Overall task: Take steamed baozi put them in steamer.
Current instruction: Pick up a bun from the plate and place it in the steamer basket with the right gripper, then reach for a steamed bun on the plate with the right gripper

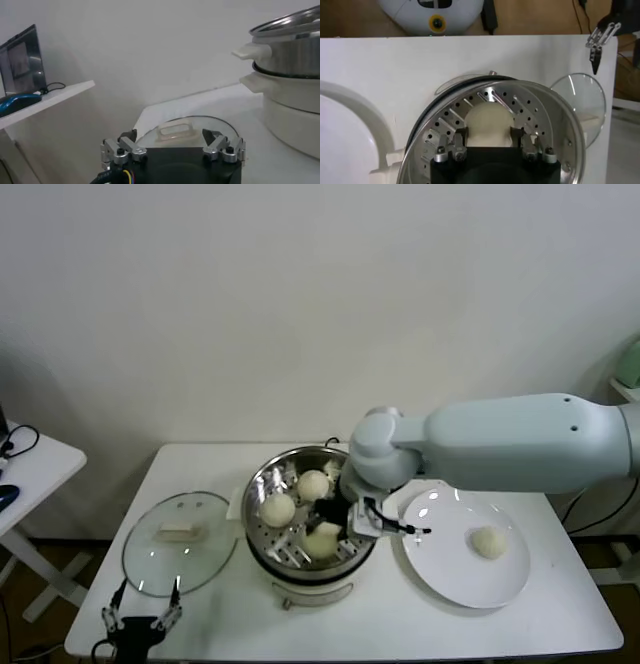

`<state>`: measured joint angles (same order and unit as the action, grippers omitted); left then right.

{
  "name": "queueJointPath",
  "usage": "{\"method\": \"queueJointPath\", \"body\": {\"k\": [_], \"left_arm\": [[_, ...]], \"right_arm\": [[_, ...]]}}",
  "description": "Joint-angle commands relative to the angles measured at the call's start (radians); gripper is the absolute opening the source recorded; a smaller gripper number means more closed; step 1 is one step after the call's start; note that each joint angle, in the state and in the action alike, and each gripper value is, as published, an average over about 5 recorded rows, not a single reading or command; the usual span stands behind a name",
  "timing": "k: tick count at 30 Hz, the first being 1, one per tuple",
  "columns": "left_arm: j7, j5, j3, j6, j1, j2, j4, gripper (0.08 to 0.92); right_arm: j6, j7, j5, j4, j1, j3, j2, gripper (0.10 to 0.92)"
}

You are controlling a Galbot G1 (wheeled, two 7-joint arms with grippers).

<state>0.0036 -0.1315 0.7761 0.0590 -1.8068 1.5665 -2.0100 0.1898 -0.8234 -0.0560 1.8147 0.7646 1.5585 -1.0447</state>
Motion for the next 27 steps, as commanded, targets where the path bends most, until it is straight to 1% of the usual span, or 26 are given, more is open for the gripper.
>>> {"method": "queueJointPath", "body": {"k": [1, 8, 10, 15, 18, 21, 25, 27], "left_arm": [[0.0, 0.0, -0.002, 0.0, 0.002, 0.0, 0.003, 0.823], [0.0, -0.001, -0.004, 0.001, 0.003, 0.001, 0.005, 0.823], [0.0, -0.001, -0.004, 0.0, 0.004, 0.001, 0.004, 0.823], [0.0, -0.003, -0.006, 0.001, 0.004, 0.001, 0.003, 0.823], [-0.001, -0.004, -0.008, 0.002, 0.001, 0.0, 0.002, 0.823], [-0.001, -0.004, -0.008, 0.003, 0.0, -0.001, 0.002, 0.823], [-0.001, -0.003, -0.01, 0.004, -0.001, -0.004, 0.0, 0.823], [-0.001, -0.002, -0.012, 0.004, -0.001, -0.005, -0.003, 0.823]], "right_arm": [[0.017, 0.003, -0.029, -0.038, -0.049, 0.008, -0.037, 0.585], [0.022, 0.036, -0.063, -0.05, -0.064, -0.007, -0.046, 0.597], [0.025, 0.04, -0.055, -0.052, -0.054, -0.011, -0.041, 0.633], [0.031, 0.044, 0.018, -0.056, -0.014, -0.035, -0.007, 0.772], [0.032, 0.031, 0.117, -0.059, 0.035, -0.043, 0.042, 0.814], [0.008, -0.016, 0.267, -0.079, 0.135, 0.011, 0.114, 0.821], [-0.162, -0.091, 0.559, -0.133, 0.351, 0.251, 0.204, 0.823], [-0.234, -0.13, 0.614, -0.162, 0.415, 0.338, 0.248, 0.823]]}}
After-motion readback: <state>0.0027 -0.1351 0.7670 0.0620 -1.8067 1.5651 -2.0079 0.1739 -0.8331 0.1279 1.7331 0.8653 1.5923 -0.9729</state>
